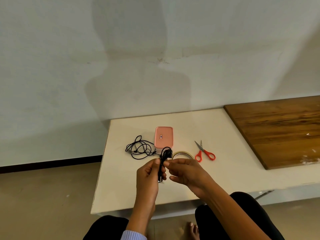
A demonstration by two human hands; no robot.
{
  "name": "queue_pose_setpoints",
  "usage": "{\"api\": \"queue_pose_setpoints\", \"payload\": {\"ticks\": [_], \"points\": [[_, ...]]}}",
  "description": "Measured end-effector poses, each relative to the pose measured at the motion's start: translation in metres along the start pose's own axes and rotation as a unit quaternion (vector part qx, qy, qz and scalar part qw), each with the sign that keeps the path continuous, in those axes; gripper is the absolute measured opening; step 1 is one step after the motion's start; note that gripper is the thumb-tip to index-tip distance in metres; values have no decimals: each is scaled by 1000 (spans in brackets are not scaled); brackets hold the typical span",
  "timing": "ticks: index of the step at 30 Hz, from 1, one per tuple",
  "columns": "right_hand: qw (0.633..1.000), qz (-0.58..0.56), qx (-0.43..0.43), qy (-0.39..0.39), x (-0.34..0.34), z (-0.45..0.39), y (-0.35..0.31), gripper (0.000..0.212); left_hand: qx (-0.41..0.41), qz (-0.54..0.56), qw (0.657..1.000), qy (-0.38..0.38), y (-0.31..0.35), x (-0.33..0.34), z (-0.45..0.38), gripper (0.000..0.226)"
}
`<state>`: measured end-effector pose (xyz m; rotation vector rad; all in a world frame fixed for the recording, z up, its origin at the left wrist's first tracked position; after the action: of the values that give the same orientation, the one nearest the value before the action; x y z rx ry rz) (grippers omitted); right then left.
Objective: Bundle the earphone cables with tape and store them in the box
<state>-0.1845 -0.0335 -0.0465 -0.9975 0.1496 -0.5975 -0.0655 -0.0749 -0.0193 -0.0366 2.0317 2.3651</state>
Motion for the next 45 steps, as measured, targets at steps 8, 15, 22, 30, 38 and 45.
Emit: {"api": "queue_pose_setpoints", "payload": {"ticks": [8, 15, 22, 30, 38, 45], "points": [[996, -33, 72, -40, 0, -4, 13, 23, 18, -6, 999, -49, 5, 7, 2, 33], [985, -76, 66, -140, 15, 3, 15, 11, -72, 38, 989, -127, 3, 7, 5, 35], [987, -88, 7, -135, 17, 5, 7, 20, -273, 155, 931, -185, -11, 20, 18, 25], [971, -163, 20, -176, 33, 22, 3, 19, -285, 197, 915, -208, -9, 23, 18, 22], [994, -72, -20, -78, 16, 6, 6, 16, -187, -13, 977, -99, -20, -3, 2, 29], [998, 2, -49, 42, -1, -6, 7, 19, -80, -45, 994, -67, -10, -5, -6, 25]]}}
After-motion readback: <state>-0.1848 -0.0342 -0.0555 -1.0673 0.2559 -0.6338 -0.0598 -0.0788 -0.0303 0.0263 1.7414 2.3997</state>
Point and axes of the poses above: each hand's wrist, its own z-axis away from the middle knuckle, its own x-axis out of the palm, y = z × x, the point moved 9 cm from there along -z, towards the middle knuckle, and after that the axes turned 14 degrees about y, right-handed, at the moved point
